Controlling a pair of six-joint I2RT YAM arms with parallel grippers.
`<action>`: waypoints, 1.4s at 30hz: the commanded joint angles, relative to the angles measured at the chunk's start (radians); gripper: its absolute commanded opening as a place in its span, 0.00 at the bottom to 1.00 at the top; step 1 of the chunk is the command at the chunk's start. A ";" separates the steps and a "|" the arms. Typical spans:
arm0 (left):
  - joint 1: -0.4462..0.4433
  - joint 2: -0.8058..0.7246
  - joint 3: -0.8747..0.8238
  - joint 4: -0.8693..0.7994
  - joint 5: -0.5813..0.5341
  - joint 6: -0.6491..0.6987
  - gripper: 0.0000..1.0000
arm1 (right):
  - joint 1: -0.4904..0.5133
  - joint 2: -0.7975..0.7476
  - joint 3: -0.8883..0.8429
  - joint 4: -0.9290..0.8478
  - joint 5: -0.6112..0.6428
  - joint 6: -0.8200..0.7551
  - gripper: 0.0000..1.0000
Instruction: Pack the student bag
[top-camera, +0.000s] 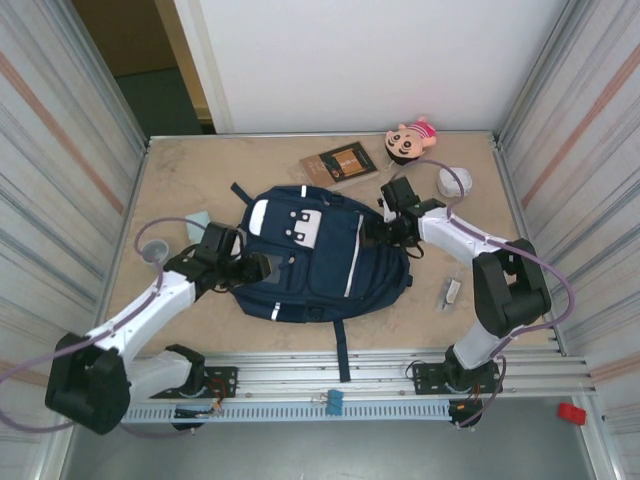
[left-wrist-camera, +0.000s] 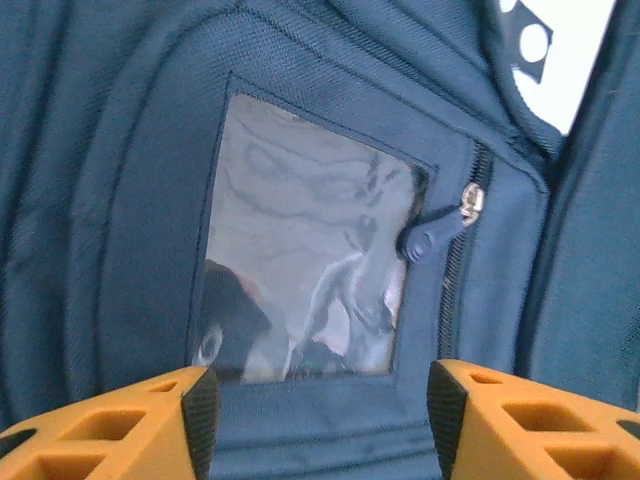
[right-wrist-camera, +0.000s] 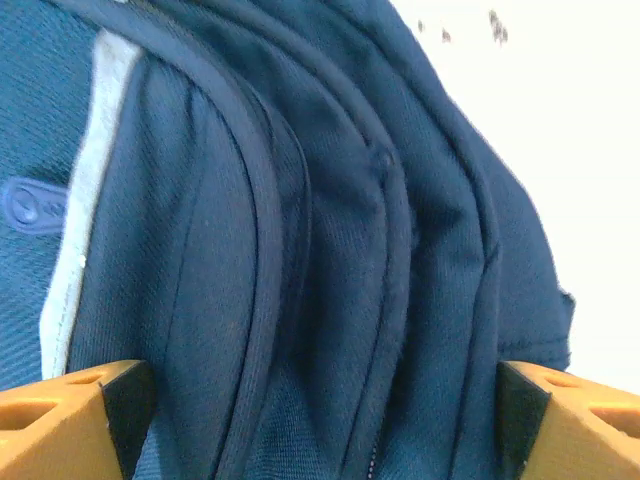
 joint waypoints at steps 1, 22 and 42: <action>-0.013 0.093 -0.011 0.135 0.024 -0.041 0.57 | 0.026 -0.079 -0.098 0.054 -0.018 0.104 0.86; -0.022 0.224 0.271 0.086 -0.067 0.020 0.63 | 0.223 -0.567 -0.225 -0.188 0.045 0.399 0.99; -0.018 -0.104 -0.277 0.247 -0.021 -0.389 0.67 | -0.115 0.260 0.258 -0.053 -0.322 -0.246 0.99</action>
